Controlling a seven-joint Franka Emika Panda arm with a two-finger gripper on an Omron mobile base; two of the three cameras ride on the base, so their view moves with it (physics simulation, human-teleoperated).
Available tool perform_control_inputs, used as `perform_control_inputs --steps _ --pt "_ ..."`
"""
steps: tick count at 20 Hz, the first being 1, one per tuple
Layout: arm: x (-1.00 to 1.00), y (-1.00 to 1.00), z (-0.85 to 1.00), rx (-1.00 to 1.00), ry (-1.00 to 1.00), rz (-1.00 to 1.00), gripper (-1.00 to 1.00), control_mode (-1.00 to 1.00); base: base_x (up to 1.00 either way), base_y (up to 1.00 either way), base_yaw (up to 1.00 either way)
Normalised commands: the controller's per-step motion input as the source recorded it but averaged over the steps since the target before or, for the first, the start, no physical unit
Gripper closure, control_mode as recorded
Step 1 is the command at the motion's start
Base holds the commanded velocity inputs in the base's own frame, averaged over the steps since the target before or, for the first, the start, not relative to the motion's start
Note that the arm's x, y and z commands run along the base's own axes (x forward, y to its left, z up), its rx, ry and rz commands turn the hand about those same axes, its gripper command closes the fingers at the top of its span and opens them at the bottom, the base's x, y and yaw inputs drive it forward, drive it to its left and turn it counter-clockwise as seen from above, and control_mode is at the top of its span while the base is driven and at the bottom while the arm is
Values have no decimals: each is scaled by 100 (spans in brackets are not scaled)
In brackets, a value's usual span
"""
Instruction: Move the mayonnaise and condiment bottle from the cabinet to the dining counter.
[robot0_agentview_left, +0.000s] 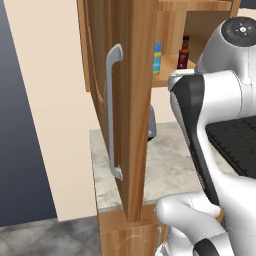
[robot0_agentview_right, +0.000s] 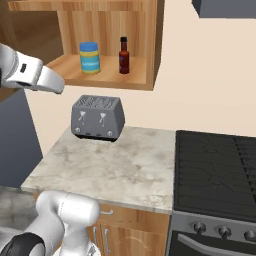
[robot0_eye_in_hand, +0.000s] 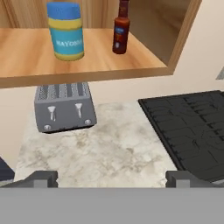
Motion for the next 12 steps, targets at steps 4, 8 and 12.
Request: perform_control_inputs --steps 4,8,12 --pt "2 0 41 13 -1 0 -100 -100 0 0 0" --pt "14 0 35 7 0 0 -100 -100 0 0 0" --pt "19 0 9 1 -6 1 -100 -100 0 0 0"
